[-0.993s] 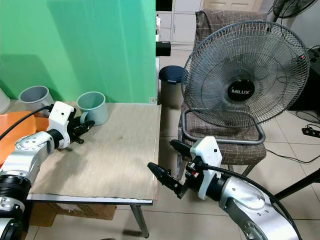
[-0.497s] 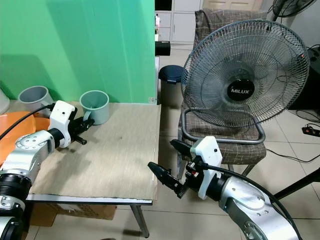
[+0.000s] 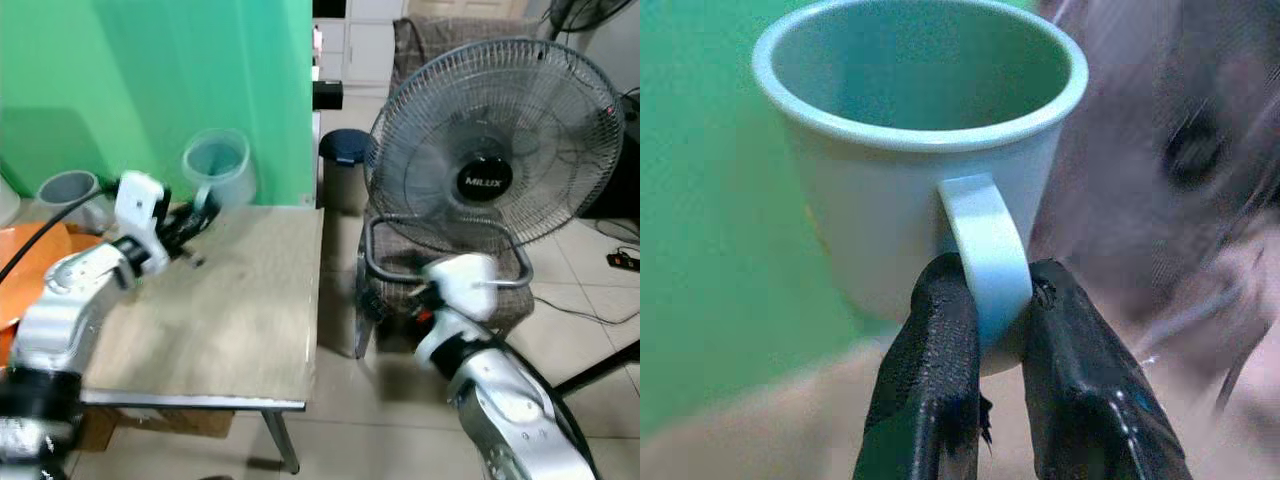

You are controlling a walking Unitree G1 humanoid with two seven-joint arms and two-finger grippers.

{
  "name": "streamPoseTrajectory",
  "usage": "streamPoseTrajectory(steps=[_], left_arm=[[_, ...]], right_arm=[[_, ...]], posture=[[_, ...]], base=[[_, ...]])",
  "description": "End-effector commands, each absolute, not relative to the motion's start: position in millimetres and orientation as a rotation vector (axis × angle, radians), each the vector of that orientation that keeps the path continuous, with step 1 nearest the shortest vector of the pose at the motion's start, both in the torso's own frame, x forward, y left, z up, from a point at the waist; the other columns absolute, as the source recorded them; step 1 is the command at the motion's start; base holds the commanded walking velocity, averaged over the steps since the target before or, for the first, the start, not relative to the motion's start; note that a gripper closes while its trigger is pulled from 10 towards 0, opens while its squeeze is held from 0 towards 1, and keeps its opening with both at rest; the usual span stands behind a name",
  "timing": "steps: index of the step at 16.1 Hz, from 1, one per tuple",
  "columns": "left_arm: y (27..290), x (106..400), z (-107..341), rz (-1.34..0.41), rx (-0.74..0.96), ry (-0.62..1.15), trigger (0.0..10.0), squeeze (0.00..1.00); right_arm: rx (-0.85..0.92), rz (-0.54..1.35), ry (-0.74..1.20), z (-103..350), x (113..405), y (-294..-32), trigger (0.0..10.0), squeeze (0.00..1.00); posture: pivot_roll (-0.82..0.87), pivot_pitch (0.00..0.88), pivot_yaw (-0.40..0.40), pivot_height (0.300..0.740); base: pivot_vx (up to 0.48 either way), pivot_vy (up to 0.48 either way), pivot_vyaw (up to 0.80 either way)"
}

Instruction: Setting the table

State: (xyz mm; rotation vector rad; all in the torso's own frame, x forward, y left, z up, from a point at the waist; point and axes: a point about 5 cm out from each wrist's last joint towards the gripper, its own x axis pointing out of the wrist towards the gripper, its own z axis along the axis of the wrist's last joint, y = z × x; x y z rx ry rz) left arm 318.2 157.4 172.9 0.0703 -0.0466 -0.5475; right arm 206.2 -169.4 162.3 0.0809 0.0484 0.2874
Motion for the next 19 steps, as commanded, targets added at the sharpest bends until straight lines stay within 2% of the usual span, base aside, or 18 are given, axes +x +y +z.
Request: streamPoseTrajectory(steps=[1, 4, 6, 9, 11, 12, 13, 17, 19], left_arm=[[147, 315, 188, -0.542, 0.059, -0.112, 0.0, 0.00], [128, 302, 193, -0.506, -0.012, -0.165, 0.0, 0.00], [129, 299, 188, -0.494, 0.000, -0.156, 0.0, 0.00], [134, 292, 184, -0.452, -0.013, -0.151, 0.0, 0.00], [137, 289, 182, -0.436, -0.008, -0.146, 0.0, 0.00], [138, 288, 181, -0.431, -0.007, -0.141, 1.9, 0.00], [140, 287, 178, -0.426, 0.014, -0.114, 10.0, 0.00], [142, 284, 176, -0.421, 0.059, -0.095, 10.0, 0.00], [141, 282, 176, -0.421, 0.049, -0.086, 10.0, 0.00]], right_arm=[[0.071, 0.178, 0.037, 164, 204, -180, 10.0, 0.00], [-0.020, -0.065, -0.003, 168, 208, -204, 10.0, 0.00], [-0.084, -0.071, -0.004, 168, 207, -207, 10.0, 0.00], [-0.093, -0.090, -0.002, 169, 205, -210, 10.0, 0.00], [-0.097, -0.102, 0.015, 166, 205, -210, 10.0, 0.00], [-0.064, -0.098, 0.017, 166, 205, -208, 10.0, 0.00], [-0.034, -0.092, 0.013, 167, 206, -206, 10.0, 0.00], [-0.061, -0.122, 0.016, 163, 211, -203, 10.0, 0.00], [-0.047, -0.105, 0.022, 162, 211, -202, 10.0, 0.00]], posture=[[-0.03, 0.000, 0.055, 0.740], [-0.02, 0.000, 0.054, 0.740], [-0.02, 0.000, 0.054, 0.740], [-0.02, 0.000, 0.054, 0.740], [-0.01, 0.000, 0.049, 0.740], [-0.01, 0.000, 0.049, 0.740], [-0.01, 0.000, 0.046, 0.740], [0.00, 0.000, 0.039, 0.740], [0.00, 0.000, 0.038, 0.740]], base=[[0.000, 0.000, -0.80], [0.000, 0.000, -0.80], [0.000, 0.000, -0.80], [0.000, 0.000, 0.00], [0.000, 0.000, -0.80], [0.000, 0.000, -0.80], [0.000, 0.000, -0.80], [0.000, 0.000, -0.80], [0.000, 0.000, 0.00]])
